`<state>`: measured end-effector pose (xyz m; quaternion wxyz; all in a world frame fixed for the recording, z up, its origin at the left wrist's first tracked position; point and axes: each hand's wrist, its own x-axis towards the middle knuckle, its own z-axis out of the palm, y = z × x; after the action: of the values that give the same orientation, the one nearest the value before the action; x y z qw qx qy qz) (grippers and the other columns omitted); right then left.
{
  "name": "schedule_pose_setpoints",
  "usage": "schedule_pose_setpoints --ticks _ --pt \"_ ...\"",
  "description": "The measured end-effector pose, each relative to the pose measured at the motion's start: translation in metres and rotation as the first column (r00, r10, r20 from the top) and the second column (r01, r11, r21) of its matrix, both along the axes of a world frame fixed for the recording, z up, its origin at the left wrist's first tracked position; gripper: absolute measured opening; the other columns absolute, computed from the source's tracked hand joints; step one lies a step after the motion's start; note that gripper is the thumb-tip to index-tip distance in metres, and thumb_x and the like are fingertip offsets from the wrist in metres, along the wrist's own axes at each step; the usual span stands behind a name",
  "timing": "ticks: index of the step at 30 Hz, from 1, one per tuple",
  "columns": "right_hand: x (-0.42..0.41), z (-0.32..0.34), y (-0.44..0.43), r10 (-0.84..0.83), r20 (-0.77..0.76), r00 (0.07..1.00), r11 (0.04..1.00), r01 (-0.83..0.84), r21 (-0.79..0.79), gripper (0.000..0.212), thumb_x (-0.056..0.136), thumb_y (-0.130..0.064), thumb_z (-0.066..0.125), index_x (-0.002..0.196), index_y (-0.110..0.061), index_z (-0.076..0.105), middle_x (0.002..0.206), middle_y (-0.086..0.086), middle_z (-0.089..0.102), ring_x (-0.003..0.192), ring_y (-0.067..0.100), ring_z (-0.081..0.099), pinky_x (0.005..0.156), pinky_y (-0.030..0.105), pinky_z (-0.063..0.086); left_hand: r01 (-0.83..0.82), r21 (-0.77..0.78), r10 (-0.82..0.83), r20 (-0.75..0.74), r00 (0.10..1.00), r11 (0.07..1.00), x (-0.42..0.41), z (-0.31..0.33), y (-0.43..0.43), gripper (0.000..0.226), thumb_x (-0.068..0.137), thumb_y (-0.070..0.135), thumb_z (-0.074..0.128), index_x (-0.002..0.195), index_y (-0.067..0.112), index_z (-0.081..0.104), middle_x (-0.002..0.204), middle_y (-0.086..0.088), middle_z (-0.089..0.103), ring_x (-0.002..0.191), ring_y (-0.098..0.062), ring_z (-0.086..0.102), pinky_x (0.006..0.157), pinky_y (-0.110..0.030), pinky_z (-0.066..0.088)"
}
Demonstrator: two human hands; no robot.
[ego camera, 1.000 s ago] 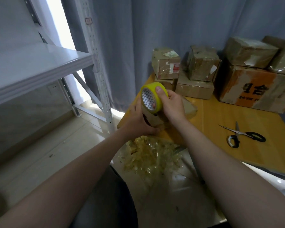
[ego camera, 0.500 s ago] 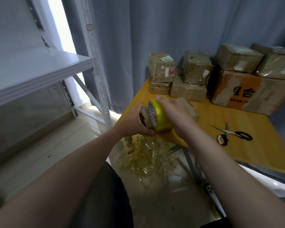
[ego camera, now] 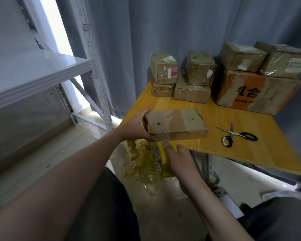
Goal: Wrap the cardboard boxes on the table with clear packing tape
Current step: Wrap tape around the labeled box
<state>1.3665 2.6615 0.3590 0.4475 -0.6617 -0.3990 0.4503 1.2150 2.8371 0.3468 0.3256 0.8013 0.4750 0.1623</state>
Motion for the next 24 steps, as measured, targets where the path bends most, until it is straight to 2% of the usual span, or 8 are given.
schedule_pose_setpoints --ticks 4,8,11,14,17,19,21,24 --pt "-0.004 -0.012 -0.004 -0.015 0.012 1.000 0.999 0.015 0.043 0.017 0.104 -0.046 0.053 0.103 -0.033 0.064 0.104 -0.006 0.073 0.102 0.018 0.069 0.096 0.044 0.055 0.009 0.002 -0.009 -0.016 1.000 1.000 0.000 0.001 0.000 0.137 0.059 0.040 0.099 0.164 0.025 0.014 0.160 0.001 0.031 0.143 -0.023 0.037 0.119 -0.047 0.039" --pt "-0.007 -0.019 -0.006 -0.037 0.009 0.999 0.996 0.037 0.079 0.017 0.104 -0.045 0.054 0.104 -0.033 0.066 0.102 -0.008 0.073 0.096 0.015 0.071 0.091 0.044 0.058 0.013 0.001 -0.013 -0.030 0.999 1.000 -0.001 0.002 0.001 0.138 0.058 0.042 0.100 0.164 0.026 0.013 0.161 0.001 0.032 0.144 -0.024 0.038 0.118 -0.047 0.039" --pt "-0.009 -0.021 -0.010 -0.032 -0.007 0.999 0.996 0.032 0.081 0.022 0.103 -0.047 0.054 0.108 -0.030 0.067 0.104 -0.005 0.073 0.094 0.013 0.071 0.084 0.037 0.058 0.050 0.001 -0.049 -0.049 0.998 0.999 -0.001 0.005 0.002 0.137 0.060 0.040 0.099 0.165 0.025 0.012 0.162 0.000 0.030 0.145 -0.023 0.035 0.119 -0.044 0.038" --pt "-0.010 -0.027 -0.012 -0.011 0.005 1.000 0.999 0.011 0.053 0.022 0.101 -0.050 0.057 0.106 -0.030 0.065 0.100 -0.004 0.074 0.093 0.016 0.073 0.087 0.045 0.059 0.109 0.006 -0.108 -0.100 0.989 0.994 -0.001 0.010 0.006 0.135 0.064 0.040 0.098 0.165 0.025 0.010 0.164 0.002 0.027 0.146 -0.020 0.033 0.119 -0.039 0.035" --pt "-0.004 -0.031 -0.013 0.081 0.133 0.988 0.996 -0.084 0.011 0.007 0.100 -0.038 0.063 0.105 -0.034 0.060 0.101 -0.006 0.071 0.092 0.009 0.069 0.087 0.037 0.057 0.158 0.019 -0.153 -0.160 0.975 0.987 0.001 0.015 0.012 0.135 0.064 0.046 0.096 0.165 0.030 0.010 0.167 0.005 0.024 0.149 -0.019 0.030 0.120 -0.038 0.034" --pt "0.005 -0.025 -0.012 0.141 0.190 0.972 0.990 -0.140 -0.022 0.012 0.100 -0.034 0.066 0.110 -0.033 0.059 0.102 0.000 0.070 0.093 0.010 0.067 0.079 0.030 0.053 0.172 0.009 -0.167 -0.179 0.970 0.985 0.003 0.016 0.016 0.135 0.064 0.048 0.096 0.165 0.034 0.008 0.168 0.007 0.022 0.150 -0.019 0.029 0.121 -0.039 0.033" --pt "0.020 -0.012 -0.011 0.168 0.244 0.955 0.986 -0.160 -0.053 0.024 0.100 -0.039 0.065 0.121 -0.030 0.057 0.100 -0.005 0.068 0.089 0.006 0.065 0.070 0.022 0.048 0.185 -0.011 -0.184 -0.177 0.967 0.983 0.005 0.016 0.020 0.136 0.063 0.050 0.095 0.165 0.037 0.006 0.169 0.008 0.022 0.150 -0.020 0.029 0.122 -0.040 0.031" --pt "0.040 0.018 -0.006 0.061 0.401 0.914 0.984 -0.123 0.130 0.029 0.101 -0.044 0.058 0.124 -0.028 0.064 0.103 -0.012 0.065 0.093 0.002 0.061 0.074 0.022 0.048 0.205 -0.024 -0.205 -0.186 0.961 0.979 0.010 0.013 0.023 0.138 0.062 0.057 0.092 0.164 0.041 0.001 0.168 0.006 0.024 0.150 -0.025 0.031 0.124 -0.052 0.026"
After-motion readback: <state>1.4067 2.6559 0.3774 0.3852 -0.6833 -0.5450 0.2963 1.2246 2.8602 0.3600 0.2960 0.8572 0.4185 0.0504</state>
